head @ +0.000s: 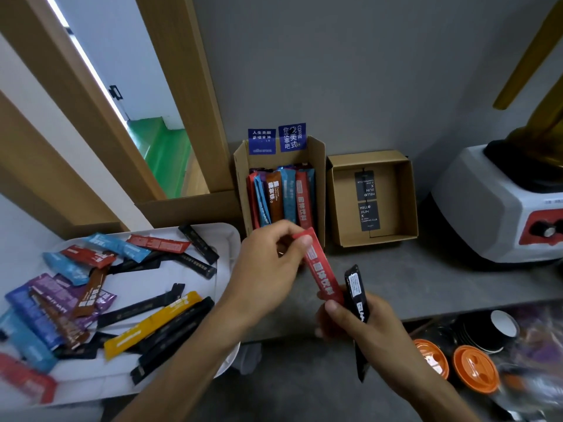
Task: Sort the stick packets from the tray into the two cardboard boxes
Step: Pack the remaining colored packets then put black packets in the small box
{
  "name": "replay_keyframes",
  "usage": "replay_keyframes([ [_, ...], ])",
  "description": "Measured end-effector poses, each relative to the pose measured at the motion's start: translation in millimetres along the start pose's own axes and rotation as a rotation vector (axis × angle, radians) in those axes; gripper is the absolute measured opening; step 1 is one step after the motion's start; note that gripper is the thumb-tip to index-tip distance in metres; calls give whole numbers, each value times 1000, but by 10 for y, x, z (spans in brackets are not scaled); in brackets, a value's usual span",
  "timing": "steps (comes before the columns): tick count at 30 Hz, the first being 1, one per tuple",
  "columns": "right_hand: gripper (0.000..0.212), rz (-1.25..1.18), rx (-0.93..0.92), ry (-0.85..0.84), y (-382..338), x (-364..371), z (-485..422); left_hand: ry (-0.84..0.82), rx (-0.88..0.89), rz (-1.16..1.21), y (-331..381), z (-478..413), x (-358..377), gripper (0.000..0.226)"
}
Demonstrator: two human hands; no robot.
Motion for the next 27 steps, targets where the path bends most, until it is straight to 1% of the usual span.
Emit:
replay_keyframes([
  [1, 38, -3, -11, 10, 0, 8, -4, -13, -17, 5, -10, 13, -15, 9],
  [3, 39, 14, -30, 11, -21, 29, 8, -89, -89, 59, -21, 97, 47, 25],
  [4, 38, 21, -34, -1, -34, 43, 12, -101, -125, 95, -23, 147, 81, 31],
  [5, 38, 24, -34, -21, -41, 62, 16, -77, -137, 113, -16, 190, 93, 33],
  [7, 41, 20, -33, -50, -56, 103, 34, 61, -112, 97, 2, 238, 37, 28],
  [9, 42, 3, -43, -36, -53, 134, 30, 186, -115, 140, -25, 279, -48, 24],
  [10, 41, -9, -46, -22, -48, 143, 25, 184, -135, 164, -34, 320, -48, 23],
  [12, 38, -30, -50, -6, -37, 161, 1, 77, -177, 153, -34, 450, 67, 20],
  [13, 37, -29, -50, -5, -32, 175, -14, 52, -194, 147, -38, 509, 133, 17],
  [14, 37, -22, -50, -4, -24, 187, -22, 81, -205, 147, -36, 538, 155, 15],
  [16, 35, -25, -45, 9, 1, 180, -30, 218, -223, 133, 9, 504, 0, 12],
  [17, 31, -37, -38, 20, 16, 151, -32, 259, -209, 80, 68, 441, -152, 10],
  [18, 28, -50, -28, 31, 28, 110, -31, 253, -163, -26, 149, 356, -329, 9],
  [19, 29, -64, -21, 42, 43, 58, -33, 208, -96, -180, 239, 263, -513, 8],
  [20, 32, -76, -16, 50, 61, 9, -33, 139, -31, -360, 333, 170, -685, 9],
  [22, 37, -99, -2, 56, 100, -56, -34, -34, 78, -727, 494, -39, -953, 18],
  [24, 38, -113, 11, 54, 137, -102, -31, -192, 199, -1045, 645, -270, -1087, 26],
  [25, 36, -113, 14, 53, 153, -123, -31, -272, 281, -1161, 730, -397, -1081, 26],
  [27, 32, -106, 17, 53, 182, -154, -19, -461, 431, -1306, 840, -641, -959, 22],
])
Point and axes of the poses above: each hand's wrist, its own z-axis away from the middle knuckle, its own x-axis out of the palm, y = z × x, the point moved 3 cm from there along -z, towards the middle knuckle, and after that the axes turned 14 degrees about x, right-handed, at the moved point
